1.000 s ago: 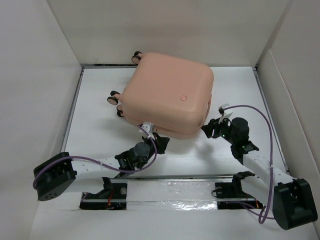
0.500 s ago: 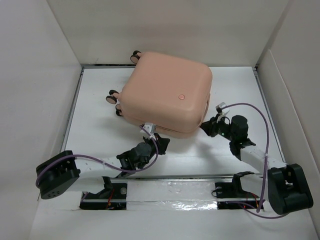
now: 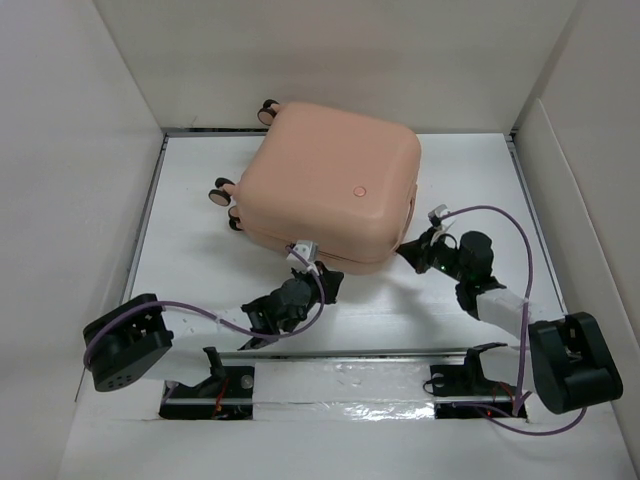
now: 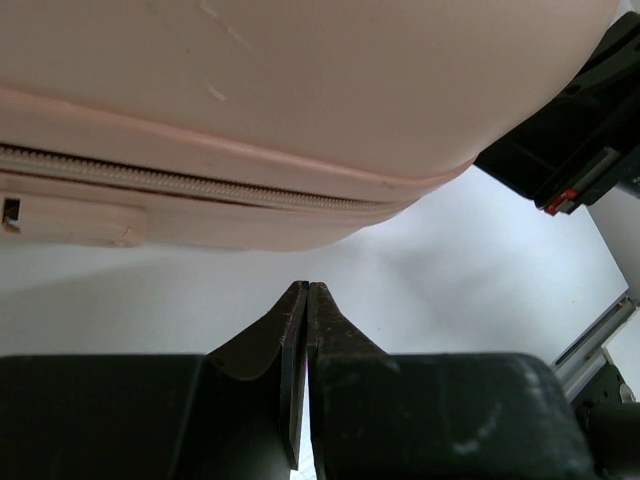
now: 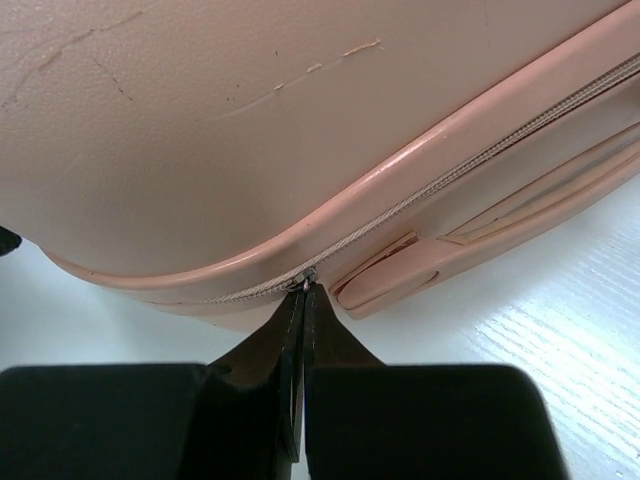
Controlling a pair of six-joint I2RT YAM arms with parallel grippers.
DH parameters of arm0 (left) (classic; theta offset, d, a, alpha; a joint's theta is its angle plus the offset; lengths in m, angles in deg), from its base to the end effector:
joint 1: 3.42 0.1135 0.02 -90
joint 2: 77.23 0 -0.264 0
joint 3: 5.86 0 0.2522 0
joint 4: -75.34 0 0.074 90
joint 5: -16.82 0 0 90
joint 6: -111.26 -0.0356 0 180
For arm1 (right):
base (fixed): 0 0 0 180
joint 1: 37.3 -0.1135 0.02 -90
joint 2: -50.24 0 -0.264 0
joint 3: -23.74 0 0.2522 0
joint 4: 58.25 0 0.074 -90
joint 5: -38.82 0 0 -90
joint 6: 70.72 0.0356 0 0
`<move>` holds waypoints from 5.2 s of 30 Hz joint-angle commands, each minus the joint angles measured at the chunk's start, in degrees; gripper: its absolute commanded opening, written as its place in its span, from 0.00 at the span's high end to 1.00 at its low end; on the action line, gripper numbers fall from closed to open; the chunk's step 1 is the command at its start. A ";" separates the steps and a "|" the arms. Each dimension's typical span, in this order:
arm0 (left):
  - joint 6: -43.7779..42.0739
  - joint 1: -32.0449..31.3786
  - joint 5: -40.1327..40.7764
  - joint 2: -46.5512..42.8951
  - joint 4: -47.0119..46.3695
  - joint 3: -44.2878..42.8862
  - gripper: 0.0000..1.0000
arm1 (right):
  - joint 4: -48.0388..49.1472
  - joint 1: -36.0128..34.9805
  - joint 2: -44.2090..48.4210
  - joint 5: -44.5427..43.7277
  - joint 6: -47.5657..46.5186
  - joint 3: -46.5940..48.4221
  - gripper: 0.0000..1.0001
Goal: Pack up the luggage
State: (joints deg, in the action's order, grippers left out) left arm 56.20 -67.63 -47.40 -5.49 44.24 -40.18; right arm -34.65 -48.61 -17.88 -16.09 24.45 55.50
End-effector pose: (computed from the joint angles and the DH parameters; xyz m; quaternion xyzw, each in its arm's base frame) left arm 0.1197 -0.2121 0.1993 0.0395 0.7403 -0.3872 0.5482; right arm 0.2169 0.0643 0.1862 -0.2278 0.7338 0.3184 0.5552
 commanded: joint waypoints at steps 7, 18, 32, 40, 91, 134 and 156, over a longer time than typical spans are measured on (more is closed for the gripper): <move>-4.26 4.51 1.82 7.43 -5.58 -7.65 1.00 | 1.59 -8.72 6.06 -8.18 6.07 -3.06 1.00; -6.29 7.08 1.38 12.01 -6.99 -12.58 1.00 | -19.33 -32.70 20.04 -27.52 14.86 -5.78 1.00; -4.63 6.54 -2.40 11.41 -4.28 -13.02 1.00 | -6.87 -55.13 -9.21 -50.00 19.26 16.36 1.00; 2.83 12.60 -0.65 -13.00 11.26 -1.16 0.35 | 1.66 -55.13 -9.14 -50.65 21.02 10.84 1.00; 19.11 67.11 -31.58 20.45 24.83 -41.85 0.61 | -0.53 -49.08 -3.34 -41.95 16.80 5.65 1.00; 20.61 21.14 -26.75 -21.92 9.19 0.78 1.00 | 18.61 -50.48 -21.71 -24.11 17.42 17.70 1.00; 9.15 30.12 -20.43 -12.24 19.13 -15.23 0.15 | -31.12 -36.94 38.67 -33.00 13.03 -3.67 1.00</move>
State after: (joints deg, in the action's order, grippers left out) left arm 63.56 -48.13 -62.42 -14.84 64.39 -57.42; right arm -68.18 -86.35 18.78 -54.91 37.72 50.36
